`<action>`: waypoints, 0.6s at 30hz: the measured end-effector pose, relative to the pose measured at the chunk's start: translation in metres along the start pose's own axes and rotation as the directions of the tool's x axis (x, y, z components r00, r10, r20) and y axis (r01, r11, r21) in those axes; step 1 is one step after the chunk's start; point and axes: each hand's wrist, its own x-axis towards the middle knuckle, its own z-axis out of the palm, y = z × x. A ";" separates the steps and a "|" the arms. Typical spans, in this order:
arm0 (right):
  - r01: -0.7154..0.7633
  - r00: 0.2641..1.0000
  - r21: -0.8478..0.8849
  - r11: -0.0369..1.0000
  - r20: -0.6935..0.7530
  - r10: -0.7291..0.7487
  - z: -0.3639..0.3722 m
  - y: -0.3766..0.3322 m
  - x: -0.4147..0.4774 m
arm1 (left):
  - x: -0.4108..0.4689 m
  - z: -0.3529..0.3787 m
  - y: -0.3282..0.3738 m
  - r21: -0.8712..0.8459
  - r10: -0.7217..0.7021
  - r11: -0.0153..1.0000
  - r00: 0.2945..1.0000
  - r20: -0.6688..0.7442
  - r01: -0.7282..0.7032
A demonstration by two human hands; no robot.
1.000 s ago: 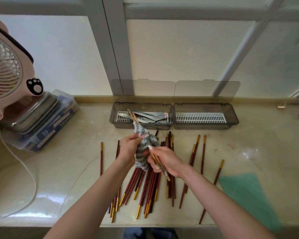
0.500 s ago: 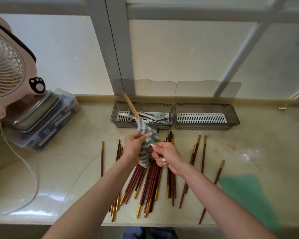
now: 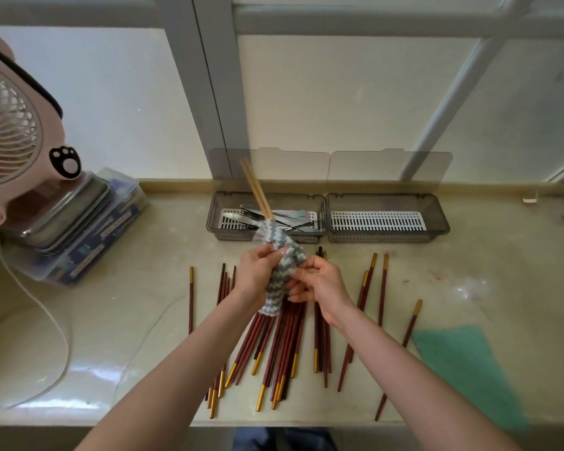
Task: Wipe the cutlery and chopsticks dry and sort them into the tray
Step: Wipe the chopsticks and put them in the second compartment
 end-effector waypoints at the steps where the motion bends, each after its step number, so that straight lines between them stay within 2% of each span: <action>1: -0.007 0.999 -0.050 0.999 -0.039 0.005 -0.001 -0.001 0.002 | 0.000 0.003 0.000 0.044 0.011 0.999 1.000 0.008 -0.012; 3: 0.011 0.996 -0.127 0.992 -0.081 -0.022 -0.006 -0.004 0.003 | 0.002 0.007 0.002 0.154 0.041 0.987 0.999 -0.008 -0.039; 5: 0.096 0.984 -0.108 0.990 -0.141 -0.111 -0.012 -0.009 0.003 | 0.007 0.010 0.005 0.318 0.114 0.943 0.993 -0.014 -0.104; 7: 0.202 0.953 -0.039 0.979 -0.224 -0.206 -0.018 -0.020 0.006 | 0.010 0.016 0.008 0.508 0.200 0.840 0.979 0.037 -0.191; 10: 0.239 0.948 -0.004 0.971 -0.216 -0.234 -0.025 -0.042 0.013 | 0.008 0.035 0.007 0.683 0.212 0.681 0.964 0.161 -0.264; 13: 0.234 0.951 -0.026 0.972 -0.203 -0.234 -0.033 -0.060 0.020 | 0.007 0.050 0.005 0.679 0.175 0.677 0.958 0.225 -0.283; 18: 0.275 0.904 0.095 0.957 -0.364 -0.224 -0.066 -0.094 0.039 | 0.017 0.063 0.017 0.616 0.120 0.743 0.957 0.263 -0.262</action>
